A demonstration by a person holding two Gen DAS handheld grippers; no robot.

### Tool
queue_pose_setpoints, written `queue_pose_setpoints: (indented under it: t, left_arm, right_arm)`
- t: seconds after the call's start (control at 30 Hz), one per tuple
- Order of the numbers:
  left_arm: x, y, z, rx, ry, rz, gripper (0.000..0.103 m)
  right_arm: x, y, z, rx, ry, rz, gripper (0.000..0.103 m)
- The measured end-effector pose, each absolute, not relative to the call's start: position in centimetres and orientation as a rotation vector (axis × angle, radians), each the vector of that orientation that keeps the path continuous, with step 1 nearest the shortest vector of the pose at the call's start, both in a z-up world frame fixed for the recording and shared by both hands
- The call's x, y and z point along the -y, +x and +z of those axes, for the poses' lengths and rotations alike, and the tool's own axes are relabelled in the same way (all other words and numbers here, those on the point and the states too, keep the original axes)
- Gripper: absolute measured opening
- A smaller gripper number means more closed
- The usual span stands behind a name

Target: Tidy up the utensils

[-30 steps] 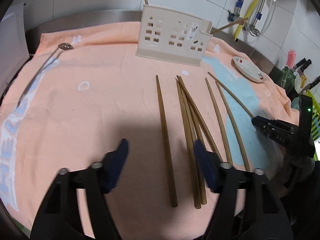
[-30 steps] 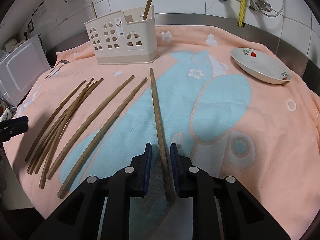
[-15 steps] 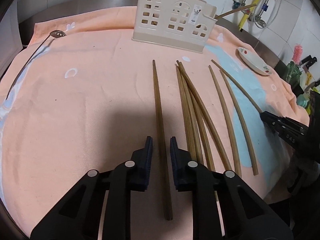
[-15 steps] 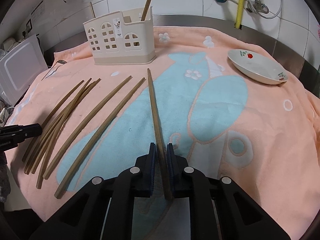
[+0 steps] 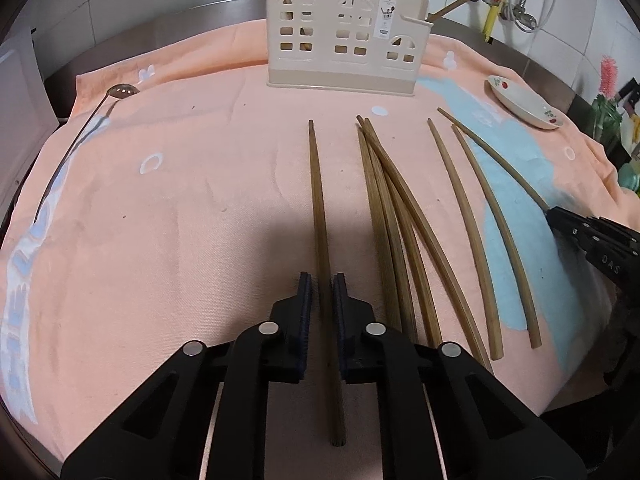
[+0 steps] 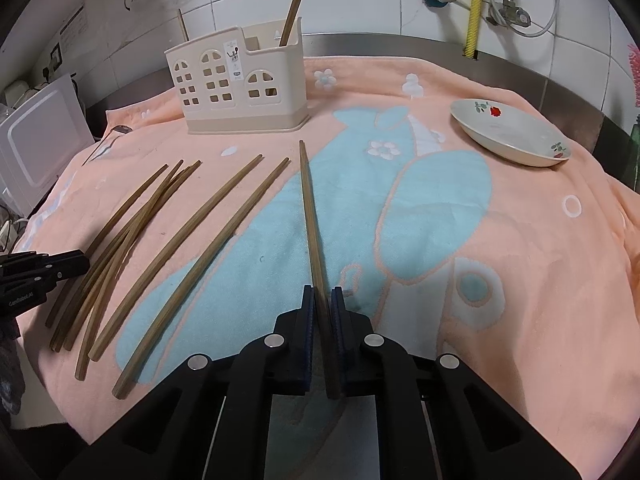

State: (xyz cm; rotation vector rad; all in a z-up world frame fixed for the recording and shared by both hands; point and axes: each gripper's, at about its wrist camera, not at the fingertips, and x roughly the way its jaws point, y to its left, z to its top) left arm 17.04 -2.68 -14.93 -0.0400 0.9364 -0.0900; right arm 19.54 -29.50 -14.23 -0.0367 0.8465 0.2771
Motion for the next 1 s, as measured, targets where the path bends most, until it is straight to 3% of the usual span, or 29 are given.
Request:
queue_pose_setpoints:
  t: [0.67, 1.0]
  left_arm:
    - [2.5, 17.7, -14.8, -1.016, -0.017, -0.144, 0.007]
    - [1.6, 16.9, -11.5, -0.922, -0.054, -0.172, 0.006]
  right_arm:
    - [29.3, 19.0, -14.2, -0.841, -0.02, 0.289, 0.007]
    - [28.3, 17.8, -9.5, -0.73, -0.038, 0.314, 0.006]
